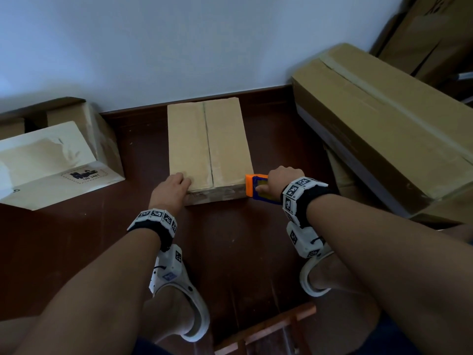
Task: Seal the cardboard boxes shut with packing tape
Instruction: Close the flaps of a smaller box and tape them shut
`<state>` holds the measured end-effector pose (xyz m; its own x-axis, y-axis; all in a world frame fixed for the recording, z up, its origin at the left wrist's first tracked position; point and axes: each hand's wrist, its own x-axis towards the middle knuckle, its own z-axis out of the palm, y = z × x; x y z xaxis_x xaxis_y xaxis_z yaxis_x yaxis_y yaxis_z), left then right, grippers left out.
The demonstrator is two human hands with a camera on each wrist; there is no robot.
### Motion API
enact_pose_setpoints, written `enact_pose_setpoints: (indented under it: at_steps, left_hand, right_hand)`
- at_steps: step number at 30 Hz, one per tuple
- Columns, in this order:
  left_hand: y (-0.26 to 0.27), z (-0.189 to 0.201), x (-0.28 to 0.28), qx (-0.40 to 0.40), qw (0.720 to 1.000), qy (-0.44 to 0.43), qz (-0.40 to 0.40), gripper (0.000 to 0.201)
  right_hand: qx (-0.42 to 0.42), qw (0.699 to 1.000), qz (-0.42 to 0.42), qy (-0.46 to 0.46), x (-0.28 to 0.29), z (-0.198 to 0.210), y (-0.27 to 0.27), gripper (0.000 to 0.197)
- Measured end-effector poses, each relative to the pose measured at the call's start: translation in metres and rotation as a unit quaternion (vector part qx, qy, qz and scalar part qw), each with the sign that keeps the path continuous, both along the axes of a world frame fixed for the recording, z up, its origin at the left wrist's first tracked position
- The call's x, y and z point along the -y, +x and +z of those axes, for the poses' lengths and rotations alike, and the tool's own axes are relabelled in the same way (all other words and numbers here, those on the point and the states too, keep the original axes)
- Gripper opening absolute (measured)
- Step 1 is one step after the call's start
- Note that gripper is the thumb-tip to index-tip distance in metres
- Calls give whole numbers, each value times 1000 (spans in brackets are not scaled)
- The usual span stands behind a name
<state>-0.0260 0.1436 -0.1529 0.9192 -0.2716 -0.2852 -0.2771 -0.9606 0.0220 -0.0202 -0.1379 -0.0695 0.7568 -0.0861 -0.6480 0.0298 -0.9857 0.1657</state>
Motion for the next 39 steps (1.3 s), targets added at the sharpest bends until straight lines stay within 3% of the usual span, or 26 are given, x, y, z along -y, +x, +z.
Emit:
enact_pose_setpoints:
  at_steps: [6,10,15,18,20,22,24,27,32,39]
  left_hand:
    - [17,3,23,-49,997,-29,-58,33]
    - [26,5,29,-84,993,22,-81,34]
    - [23,1,35,-67,990,82,-90,44]
    - [29,7,50,-61,995,26,-71,48]
    - [29,10,62,-51,994,-16,-94,39]
    - [26,8,73,-54,990,-24,-127,28]
    - [24,3,77,-58,991,-35,-111,24]
    - [24,-2,78,-65,994,-49,-79,27]
    - [32,0,89,-79,994,3,-74,32]
    - [36,-6,113,-71,986,-92,-120,25]
  right_hand:
    - [-5,1000,17,3,-5,8,8,52]
    - [-9,1000,23,1,-6,8,11,50]
    - [-16,1000,20,6,-7,8,13,52]
    - [-19,1000,9,10,-7,7,14,51]
    - [-21,1000,5,8,-7,6,14,50]
    - [-19,1000,7,10,-8,6,14,50]
    - [-17,1000,9,13,-7,6,14,51]
    - [-18,1000,9,16,-6,5,13,51]
    - [-14,1000,2,14,-5,3,13,50]
    - [-12,1000,2,18,-4,2,14,50]
